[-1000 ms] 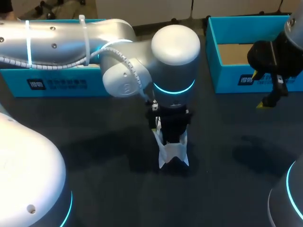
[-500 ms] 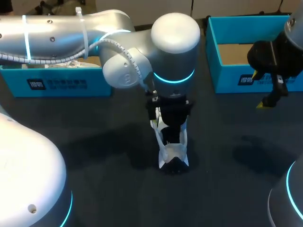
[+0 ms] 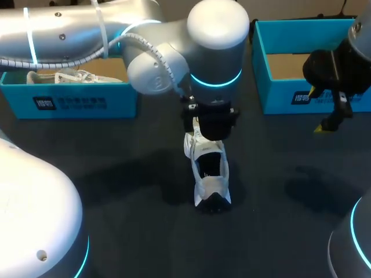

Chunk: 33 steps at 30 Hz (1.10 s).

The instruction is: Take the shoe out of the shoebox, open the shoe tongue, remove and reinsert the insole, then place the shoe into the shoebox

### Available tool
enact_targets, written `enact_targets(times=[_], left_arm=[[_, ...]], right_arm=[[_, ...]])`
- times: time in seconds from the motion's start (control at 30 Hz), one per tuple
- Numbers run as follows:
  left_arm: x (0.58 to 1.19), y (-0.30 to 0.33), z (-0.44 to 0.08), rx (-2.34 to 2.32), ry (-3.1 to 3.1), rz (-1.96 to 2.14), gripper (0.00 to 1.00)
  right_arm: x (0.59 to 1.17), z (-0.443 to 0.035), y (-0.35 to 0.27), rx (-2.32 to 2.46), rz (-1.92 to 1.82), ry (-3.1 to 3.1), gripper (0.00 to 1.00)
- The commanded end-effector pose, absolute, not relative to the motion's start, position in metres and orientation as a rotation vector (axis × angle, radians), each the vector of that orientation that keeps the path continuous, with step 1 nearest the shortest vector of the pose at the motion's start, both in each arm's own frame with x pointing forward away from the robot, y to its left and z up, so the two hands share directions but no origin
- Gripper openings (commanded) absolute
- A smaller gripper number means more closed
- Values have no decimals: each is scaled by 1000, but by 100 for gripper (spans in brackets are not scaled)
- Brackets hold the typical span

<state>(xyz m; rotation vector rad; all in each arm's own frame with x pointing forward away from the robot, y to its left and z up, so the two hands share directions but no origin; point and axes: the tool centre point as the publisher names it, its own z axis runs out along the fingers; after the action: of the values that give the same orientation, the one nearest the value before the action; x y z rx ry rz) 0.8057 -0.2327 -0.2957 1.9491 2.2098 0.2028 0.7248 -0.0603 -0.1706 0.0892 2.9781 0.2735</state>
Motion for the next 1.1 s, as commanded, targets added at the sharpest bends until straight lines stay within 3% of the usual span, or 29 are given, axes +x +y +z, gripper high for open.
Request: enact_targets(times=[0.03, 0.07, 0.1, 0.83, 1.1], left_arm=[[805, -228, -291, 1948, 2203, 198, 52], [805, -228, -291, 1948, 2202, 196, 38], [804, -227, -290, 1948, 2201, 194, 35], [760, -224, -335, 2045, 2220, 114, 35], [768, -220, -310, 1974, 2234, 99, 39]], right_arm=[[726, -172, -59, 91, 268, 2981, 100], [726, -172, -59, 91, 268, 2981, 100], [726, -172, -59, 91, 268, 2981, 100], [726, -172, -59, 91, 268, 2981, 100], [726, -172, -59, 91, 268, 2981, 100]])
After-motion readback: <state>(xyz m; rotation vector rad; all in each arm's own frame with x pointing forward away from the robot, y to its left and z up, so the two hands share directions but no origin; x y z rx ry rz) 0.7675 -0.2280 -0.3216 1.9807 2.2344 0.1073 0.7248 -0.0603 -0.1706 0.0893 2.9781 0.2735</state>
